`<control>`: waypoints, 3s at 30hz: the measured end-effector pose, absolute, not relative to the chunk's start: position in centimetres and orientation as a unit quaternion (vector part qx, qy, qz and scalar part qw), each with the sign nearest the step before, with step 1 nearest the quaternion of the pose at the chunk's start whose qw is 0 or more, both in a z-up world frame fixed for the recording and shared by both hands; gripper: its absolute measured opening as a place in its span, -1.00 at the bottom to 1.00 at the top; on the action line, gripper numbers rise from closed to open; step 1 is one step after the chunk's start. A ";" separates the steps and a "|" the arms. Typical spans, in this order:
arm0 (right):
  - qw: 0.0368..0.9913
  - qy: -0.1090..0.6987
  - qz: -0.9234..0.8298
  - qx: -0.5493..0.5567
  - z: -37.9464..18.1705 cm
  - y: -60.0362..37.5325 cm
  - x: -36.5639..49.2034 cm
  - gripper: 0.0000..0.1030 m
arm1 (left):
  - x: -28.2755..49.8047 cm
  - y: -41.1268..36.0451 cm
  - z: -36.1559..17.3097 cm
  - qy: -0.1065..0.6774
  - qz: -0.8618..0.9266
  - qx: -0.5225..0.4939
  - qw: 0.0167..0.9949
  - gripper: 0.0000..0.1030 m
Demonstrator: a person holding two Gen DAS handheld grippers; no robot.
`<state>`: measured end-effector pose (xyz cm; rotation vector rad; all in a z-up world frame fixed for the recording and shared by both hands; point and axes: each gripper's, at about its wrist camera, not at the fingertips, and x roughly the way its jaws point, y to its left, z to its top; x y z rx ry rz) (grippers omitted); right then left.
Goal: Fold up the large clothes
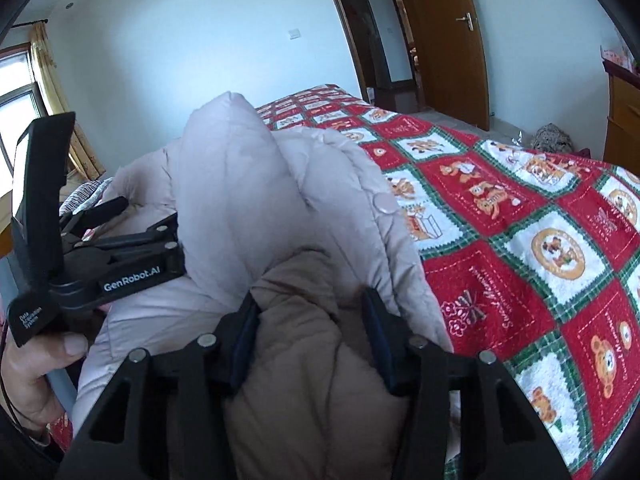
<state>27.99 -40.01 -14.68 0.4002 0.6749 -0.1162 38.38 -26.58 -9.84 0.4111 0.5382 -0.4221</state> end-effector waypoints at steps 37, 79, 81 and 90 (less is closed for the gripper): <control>0.903 0.394 0.002 0.171 -13.8 -44.1 35.3 0.76 | 38.7 -17.7 -11.6 0.354 -0.235 0.011 0.905 0.98; 0.818 0.361 0.265 0.361 -12.9 -37.8 33.8 -0.43 | 31.8 -11.1 -5.7 0.322 -0.308 -0.039 0.894 0.21; 0.823 0.367 0.268 0.341 -12.1 -35.9 33.9 -0.43 | 31.6 -9.8 -5.3 0.316 -0.291 -0.023 0.903 0.20; 0.875 0.412 0.135 0.216 -14.3 -33.3 36.0 0.88 | 35.0 -4.4 -11.5 0.383 -0.270 -0.073 0.880 0.38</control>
